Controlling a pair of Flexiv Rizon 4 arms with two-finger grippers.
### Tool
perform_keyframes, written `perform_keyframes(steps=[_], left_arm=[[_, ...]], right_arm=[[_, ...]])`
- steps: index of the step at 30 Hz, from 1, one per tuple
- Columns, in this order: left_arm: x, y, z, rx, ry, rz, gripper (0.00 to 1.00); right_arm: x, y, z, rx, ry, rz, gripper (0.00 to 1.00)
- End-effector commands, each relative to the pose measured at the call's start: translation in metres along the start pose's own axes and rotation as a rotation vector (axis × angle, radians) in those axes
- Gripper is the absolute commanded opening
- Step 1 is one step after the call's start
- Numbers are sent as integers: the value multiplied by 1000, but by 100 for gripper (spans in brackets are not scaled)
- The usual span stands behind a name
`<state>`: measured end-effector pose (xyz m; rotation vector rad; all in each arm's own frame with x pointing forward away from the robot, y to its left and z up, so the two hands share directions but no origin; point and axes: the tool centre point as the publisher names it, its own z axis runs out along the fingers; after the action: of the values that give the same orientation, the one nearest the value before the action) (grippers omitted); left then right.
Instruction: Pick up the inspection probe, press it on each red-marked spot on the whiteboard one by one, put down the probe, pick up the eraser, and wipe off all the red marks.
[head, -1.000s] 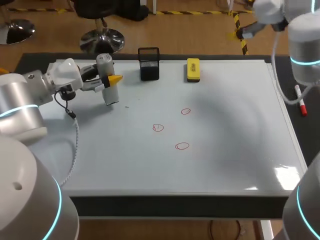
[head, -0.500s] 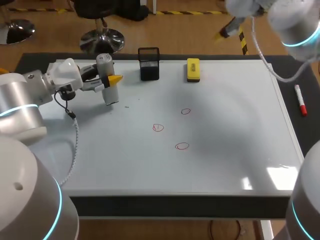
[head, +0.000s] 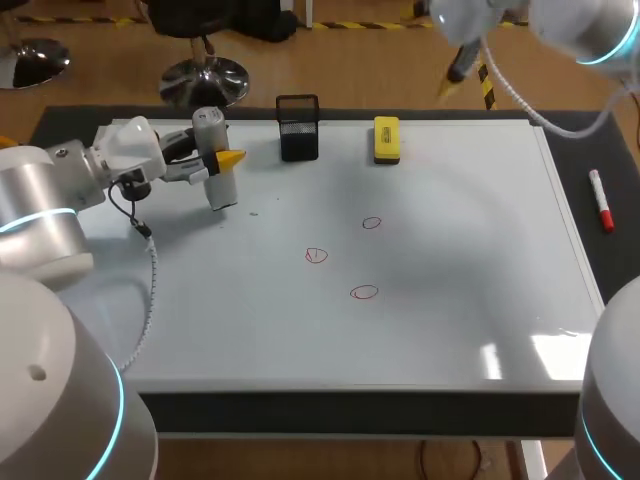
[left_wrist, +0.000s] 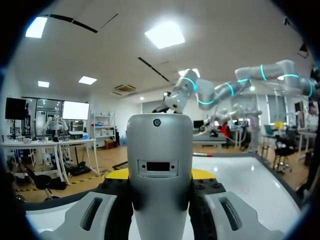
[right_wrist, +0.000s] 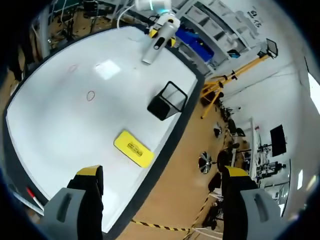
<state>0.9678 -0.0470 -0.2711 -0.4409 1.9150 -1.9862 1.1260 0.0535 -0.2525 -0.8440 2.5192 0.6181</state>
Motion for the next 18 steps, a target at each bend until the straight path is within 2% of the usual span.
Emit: perform_keyframes(steps=[1,4,11,18], left_arm=[[0,0,1,3,-2,2,0],[0,0,1,3,-2,2,0],[0,0,1,3,-2,2,0],[0,0,1,3,-2,2,0]], right_arm=[[2,-5,10,117,438,-398,100],[5,-9,17,110,453,-425,100],[15,-9,34,122,496,-592,100],[16,-6,51,68,501,-666,100]])
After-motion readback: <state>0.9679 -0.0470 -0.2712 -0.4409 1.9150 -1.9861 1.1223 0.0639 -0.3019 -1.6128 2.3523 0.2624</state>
